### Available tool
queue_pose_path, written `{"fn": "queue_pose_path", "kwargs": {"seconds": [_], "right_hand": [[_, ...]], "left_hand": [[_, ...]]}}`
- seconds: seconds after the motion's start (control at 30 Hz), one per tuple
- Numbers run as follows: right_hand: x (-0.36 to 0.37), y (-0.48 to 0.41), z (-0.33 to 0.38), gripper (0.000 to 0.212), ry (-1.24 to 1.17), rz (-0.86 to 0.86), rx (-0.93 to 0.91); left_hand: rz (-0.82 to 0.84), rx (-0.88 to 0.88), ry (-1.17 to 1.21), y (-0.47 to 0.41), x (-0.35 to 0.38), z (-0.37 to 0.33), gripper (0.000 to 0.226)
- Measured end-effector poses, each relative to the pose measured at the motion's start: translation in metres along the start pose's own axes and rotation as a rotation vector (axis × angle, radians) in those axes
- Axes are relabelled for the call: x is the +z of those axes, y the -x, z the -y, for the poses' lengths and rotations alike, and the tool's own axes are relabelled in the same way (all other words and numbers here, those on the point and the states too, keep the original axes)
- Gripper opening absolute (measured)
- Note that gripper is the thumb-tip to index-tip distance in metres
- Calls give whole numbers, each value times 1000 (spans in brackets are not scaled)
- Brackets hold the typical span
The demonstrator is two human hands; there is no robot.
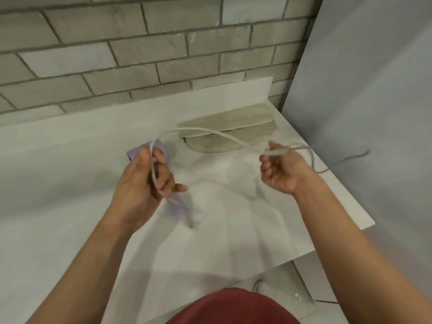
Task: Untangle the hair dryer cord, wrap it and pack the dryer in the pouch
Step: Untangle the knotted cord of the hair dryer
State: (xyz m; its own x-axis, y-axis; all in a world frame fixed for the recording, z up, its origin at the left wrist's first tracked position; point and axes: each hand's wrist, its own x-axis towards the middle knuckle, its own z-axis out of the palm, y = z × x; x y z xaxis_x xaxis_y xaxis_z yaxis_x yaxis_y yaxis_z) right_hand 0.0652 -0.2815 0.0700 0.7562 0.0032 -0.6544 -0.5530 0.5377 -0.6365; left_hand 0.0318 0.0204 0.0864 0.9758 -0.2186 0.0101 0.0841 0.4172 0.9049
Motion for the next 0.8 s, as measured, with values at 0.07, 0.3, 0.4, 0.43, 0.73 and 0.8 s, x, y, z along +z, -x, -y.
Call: {"fn": "queue_pose_path", "kwargs": {"seconds": [0.07,0.3,0.4,0.43,0.73,0.8], "right_hand": [[-3,-11,-29,50,259,-60,67],[-4,-16,-78,81,1064,109,110],[-10,-13,-94,69,1047,242,181],[-10,-10,-102,64,1045,260,199],[9,51,-66,22,1436,270,-313],[15,52,-50,15,1190,107,-656]], "left_hand": [[-97,15,-124,-5,11,-18,41],[-220,-18,-365,-32,40,-17,34],[-306,-77,-288,-48,46,-1,34],[-308,-97,-247,-51,47,4,34],[19,-188,-276,-57,64,25,30],[92,-176,-413,-62,65,23,27]]}}
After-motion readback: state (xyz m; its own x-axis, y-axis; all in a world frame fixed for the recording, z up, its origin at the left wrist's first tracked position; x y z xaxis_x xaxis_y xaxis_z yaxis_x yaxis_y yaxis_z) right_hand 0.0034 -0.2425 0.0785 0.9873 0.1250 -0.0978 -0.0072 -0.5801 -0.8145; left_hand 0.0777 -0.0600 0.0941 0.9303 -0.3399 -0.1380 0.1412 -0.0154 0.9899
